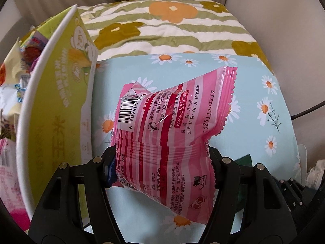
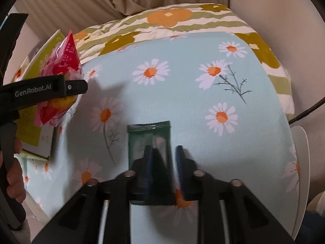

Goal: Organize snacks
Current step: 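Grasp the pink striped packet with the left tool while the right tool grasps the dark green bar, then lower the pink packet and green bar into the yellow box and release both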

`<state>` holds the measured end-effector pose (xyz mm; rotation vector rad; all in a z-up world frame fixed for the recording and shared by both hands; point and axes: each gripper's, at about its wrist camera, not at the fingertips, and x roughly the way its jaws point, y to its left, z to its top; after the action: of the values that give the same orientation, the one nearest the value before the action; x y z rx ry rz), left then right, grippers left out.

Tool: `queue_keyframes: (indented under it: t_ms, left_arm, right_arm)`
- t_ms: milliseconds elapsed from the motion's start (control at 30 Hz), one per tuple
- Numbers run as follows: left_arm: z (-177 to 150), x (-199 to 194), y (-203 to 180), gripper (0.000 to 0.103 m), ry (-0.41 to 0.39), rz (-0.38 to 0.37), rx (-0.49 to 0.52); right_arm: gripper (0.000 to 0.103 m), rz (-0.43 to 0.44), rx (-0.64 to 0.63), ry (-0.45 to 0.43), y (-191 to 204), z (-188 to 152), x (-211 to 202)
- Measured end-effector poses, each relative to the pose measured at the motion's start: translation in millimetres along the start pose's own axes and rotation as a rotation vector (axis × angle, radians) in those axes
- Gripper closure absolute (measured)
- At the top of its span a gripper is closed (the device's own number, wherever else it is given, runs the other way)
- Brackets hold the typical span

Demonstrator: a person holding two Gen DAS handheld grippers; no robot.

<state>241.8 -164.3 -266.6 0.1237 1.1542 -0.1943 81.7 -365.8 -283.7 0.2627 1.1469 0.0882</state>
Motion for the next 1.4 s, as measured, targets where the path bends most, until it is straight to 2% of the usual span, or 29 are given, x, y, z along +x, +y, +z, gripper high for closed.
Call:
queue_keyframes:
  t_ms: [67,100,233,400,467,500,533,567,633,767,1033,1233,1400]
  left_arm:
    - [-2,-4,2,0.040,-0.005,-0.002,-0.006]
    - [-3,-5,3,0.040,-0.007,-0.002,-0.008]
    - [-6,-6,5,0.040,-0.009,-0.001,-0.011]
    - [-7,-7,6,0.040,-0.009,-0.001,-0.010]
    - [-8,-7,6,0.040,-0.009,-0.001,-0.010]
    - [-8,-7,6,0.040,-0.010,-0.002,-0.011]
    - [-8,-8,6,0.040,-0.012,-0.004,-0.012]
    - [-9,-10,7,0.040,-0.014,-0.008,-0.014]
    - [-8,-15,7,0.040,-0.024,-0.015,-0.018]
    - [-4,-37,9,0.040,-0.055,-0.031,-0.026]
    - [17,-105,32,0.040,-0.173,-0.041,-0.063]
    - [30,-157,79,0.040,-0.255,-0.005,-0.124]
    - [36,-182,135,0.040,-0.288,0.045,-0.190]
  right_arm:
    - [0.041,0.015,-0.019,-0.004,4,-2,-1]
    - [0.039,0.020,-0.025,0.001,6,-3,0]
    - [0.039,-0.024,-0.077,0.023,16,-7,6]
    - [0.039,-0.146,-0.207,0.022,35,-10,16]
    - [0.039,-0.144,-0.226,0.012,35,-12,17]
    - [0.044,-0.144,-0.220,0.006,34,-12,16]
    - [0.056,-0.144,-0.222,-0.001,34,-12,16]
    - [0.063,-0.138,-0.230,-0.006,34,-12,15]
    - [0.063,-0.135,-0.236,0.001,34,-10,15]
    - [0.063,-0.098,-0.197,-0.014,28,0,4]
    - [0.063,-0.031,-0.201,-0.143,49,49,-60]
    - [0.063,0.100,-0.254,-0.207,96,91,-104]
    - [0.063,0.189,-0.294,-0.235,144,113,-121]
